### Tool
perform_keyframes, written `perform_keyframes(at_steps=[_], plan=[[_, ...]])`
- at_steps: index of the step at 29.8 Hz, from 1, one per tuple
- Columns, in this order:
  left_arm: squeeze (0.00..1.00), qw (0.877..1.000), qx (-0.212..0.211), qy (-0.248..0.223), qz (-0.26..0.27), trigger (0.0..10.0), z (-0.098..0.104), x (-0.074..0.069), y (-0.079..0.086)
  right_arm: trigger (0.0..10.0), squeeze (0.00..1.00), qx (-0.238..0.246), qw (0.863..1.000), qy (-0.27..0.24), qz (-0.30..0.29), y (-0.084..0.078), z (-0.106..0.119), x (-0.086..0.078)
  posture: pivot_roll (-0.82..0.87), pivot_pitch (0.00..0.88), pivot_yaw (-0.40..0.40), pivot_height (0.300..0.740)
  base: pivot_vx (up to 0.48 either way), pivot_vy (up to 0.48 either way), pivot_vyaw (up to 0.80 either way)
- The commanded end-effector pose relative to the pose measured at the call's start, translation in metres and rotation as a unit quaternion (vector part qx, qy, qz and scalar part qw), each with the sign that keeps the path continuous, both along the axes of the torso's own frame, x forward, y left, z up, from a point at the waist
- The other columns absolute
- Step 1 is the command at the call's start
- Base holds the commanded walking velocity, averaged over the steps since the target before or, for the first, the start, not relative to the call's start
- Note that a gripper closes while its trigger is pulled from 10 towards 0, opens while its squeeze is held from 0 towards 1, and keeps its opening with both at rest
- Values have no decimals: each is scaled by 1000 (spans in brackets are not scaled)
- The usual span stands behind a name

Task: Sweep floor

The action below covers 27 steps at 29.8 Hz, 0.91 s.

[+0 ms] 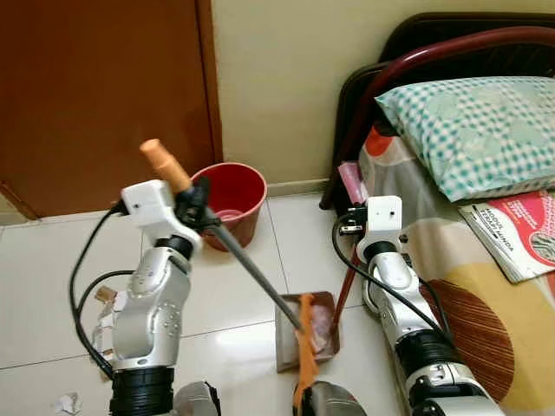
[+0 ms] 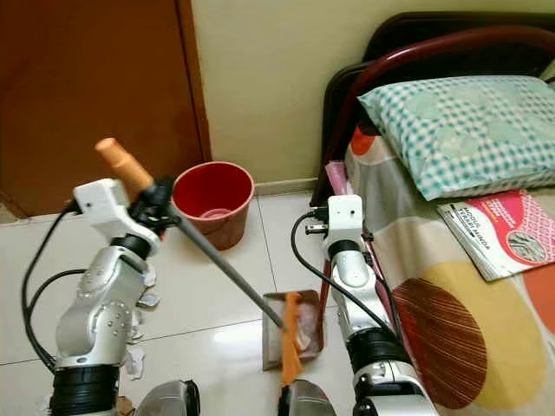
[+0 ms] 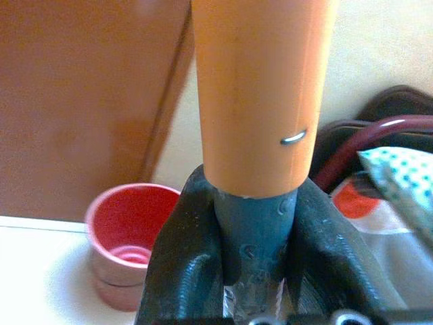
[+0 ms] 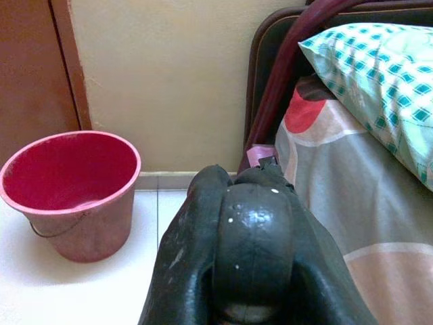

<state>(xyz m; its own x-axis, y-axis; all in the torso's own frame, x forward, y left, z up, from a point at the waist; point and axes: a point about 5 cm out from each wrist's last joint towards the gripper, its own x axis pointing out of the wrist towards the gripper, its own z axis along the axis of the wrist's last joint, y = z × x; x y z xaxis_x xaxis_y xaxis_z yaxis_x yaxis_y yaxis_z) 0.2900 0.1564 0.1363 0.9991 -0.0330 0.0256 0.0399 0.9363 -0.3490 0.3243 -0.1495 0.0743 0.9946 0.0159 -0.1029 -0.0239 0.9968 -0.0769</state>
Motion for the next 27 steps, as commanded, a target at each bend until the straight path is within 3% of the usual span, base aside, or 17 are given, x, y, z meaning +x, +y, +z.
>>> perform_keyframes(at_steps=[1,7,12,16,17,18,22,27], plan=[[0,999,30,-31,15,10000,12,1,9,10000,0,8,1000,-6,-2,-4,3,0,18,120,-70,740,0,0,0],[0,997,47,-46,40,10000,25,0,33,10000,0,8,1000,-5,-9,-17,1,-7,21,122,-70,740,0,0,0],[0,996,58,-56,46,10000,31,-1,39,10000,0,10,1000,2,-19,-26,-1,-11,22,122,-69,740,0,0,0],[0,994,99,-36,43,10000,18,-5,44,10000,0,51,998,-19,-19,-28,4,-14,27,117,-68,740,0,0,0],[0,987,152,-25,36,10000,7,-11,45,10000,0,68,997,-41,-16,-28,13,-15,29,115,-66,740,0,0,0],[0,985,169,-21,34,10000,3,-13,45,10000,0,72,996,-47,-16,-28,16,-15,29,115,-66,740,0,0,0],[0,980,193,15,49,10000,-19,-21,48,10000,0,95,993,-76,-9,-25,33,-14,35,108,-66,740,0,0,0],[0,972,225,29,63,10000,-28,-25,50,10000,0,112,989,-99,7,-21,51,-9,31,104,-63,740,0,0,0]])
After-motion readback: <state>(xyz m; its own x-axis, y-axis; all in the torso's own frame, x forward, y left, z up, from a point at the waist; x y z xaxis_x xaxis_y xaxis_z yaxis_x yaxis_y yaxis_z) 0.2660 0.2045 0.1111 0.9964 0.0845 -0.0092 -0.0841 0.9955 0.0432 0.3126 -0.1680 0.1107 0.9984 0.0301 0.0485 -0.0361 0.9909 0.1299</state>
